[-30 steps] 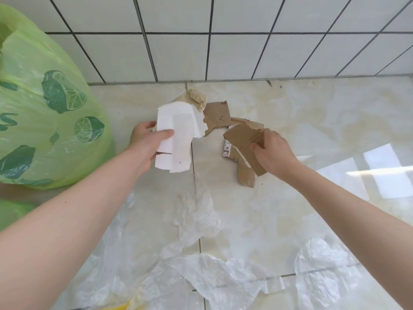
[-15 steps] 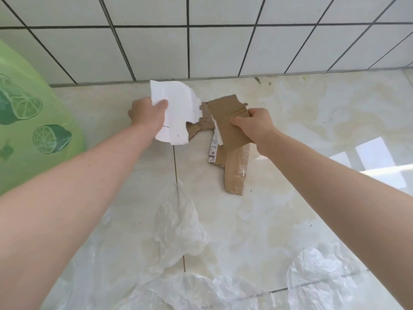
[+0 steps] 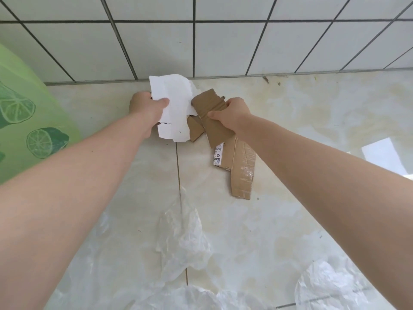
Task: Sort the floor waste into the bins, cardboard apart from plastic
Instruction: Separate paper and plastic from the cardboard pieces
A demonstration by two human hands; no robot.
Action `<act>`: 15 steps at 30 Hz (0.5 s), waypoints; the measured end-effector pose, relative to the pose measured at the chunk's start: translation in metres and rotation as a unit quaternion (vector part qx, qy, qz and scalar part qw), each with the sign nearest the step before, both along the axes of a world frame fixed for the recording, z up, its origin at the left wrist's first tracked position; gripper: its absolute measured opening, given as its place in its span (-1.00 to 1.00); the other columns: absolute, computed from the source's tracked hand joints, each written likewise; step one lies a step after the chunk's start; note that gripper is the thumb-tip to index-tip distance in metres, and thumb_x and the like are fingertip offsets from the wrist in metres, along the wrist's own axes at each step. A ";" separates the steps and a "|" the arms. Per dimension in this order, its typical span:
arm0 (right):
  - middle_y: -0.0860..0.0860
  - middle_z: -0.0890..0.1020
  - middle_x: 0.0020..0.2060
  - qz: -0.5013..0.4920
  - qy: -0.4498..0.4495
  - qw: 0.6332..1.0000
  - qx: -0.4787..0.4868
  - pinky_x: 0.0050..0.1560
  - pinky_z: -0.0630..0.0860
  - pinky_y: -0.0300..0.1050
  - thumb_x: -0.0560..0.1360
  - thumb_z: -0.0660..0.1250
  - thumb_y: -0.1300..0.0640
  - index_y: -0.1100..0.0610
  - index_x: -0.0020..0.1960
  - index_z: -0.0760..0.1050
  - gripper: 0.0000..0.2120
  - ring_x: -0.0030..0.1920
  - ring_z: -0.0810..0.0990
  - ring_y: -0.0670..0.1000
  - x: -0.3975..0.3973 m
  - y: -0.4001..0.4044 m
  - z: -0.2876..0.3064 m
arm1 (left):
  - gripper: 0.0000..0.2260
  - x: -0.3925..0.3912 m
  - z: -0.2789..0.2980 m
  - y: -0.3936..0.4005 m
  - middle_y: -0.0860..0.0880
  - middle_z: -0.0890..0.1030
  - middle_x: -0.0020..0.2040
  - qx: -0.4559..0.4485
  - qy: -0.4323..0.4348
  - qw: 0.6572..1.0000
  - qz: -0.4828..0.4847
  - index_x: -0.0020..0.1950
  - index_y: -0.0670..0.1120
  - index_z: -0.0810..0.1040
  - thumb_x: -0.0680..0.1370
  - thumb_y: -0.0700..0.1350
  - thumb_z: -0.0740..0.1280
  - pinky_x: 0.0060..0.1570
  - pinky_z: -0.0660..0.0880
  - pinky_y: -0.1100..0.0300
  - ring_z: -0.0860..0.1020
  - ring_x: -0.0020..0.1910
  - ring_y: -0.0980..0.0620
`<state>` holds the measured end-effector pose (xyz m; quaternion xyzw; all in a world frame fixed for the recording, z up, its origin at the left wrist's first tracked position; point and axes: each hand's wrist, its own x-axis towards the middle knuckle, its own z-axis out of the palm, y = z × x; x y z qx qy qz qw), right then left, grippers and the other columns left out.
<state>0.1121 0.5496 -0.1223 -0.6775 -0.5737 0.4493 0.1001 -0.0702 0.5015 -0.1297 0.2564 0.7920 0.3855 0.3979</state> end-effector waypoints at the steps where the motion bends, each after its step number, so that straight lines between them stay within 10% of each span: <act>1: 0.06 0.54 -0.13 0.013 -0.018 1.000 0.007 0.00 0.53 -0.03 0.37 0.47 0.01 0.13 -0.12 0.39 -0.70 -0.04 0.57 0.11 -0.003 0.001 0.001 | -0.90 0.000 -0.002 0.000 -0.10 0.65 0.01 -0.004 -0.001 1.000 0.006 -0.04 -0.13 0.58 0.49 -0.14 0.38 -0.01 0.60 -0.01 0.63 -0.03 -0.11; 15: 0.06 0.54 0.05 -0.069 0.064 0.995 -0.016 0.04 0.55 -0.02 0.38 0.42 0.28 0.08 0.12 0.37 -0.62 0.08 0.56 0.10 -0.005 -0.003 0.008 | -0.90 -0.011 -0.003 -0.018 -0.02 0.66 -0.14 0.059 -0.096 0.986 0.123 -0.25 -0.08 0.57 0.42 -0.19 0.46 -0.04 0.62 0.03 0.67 -0.08 -0.05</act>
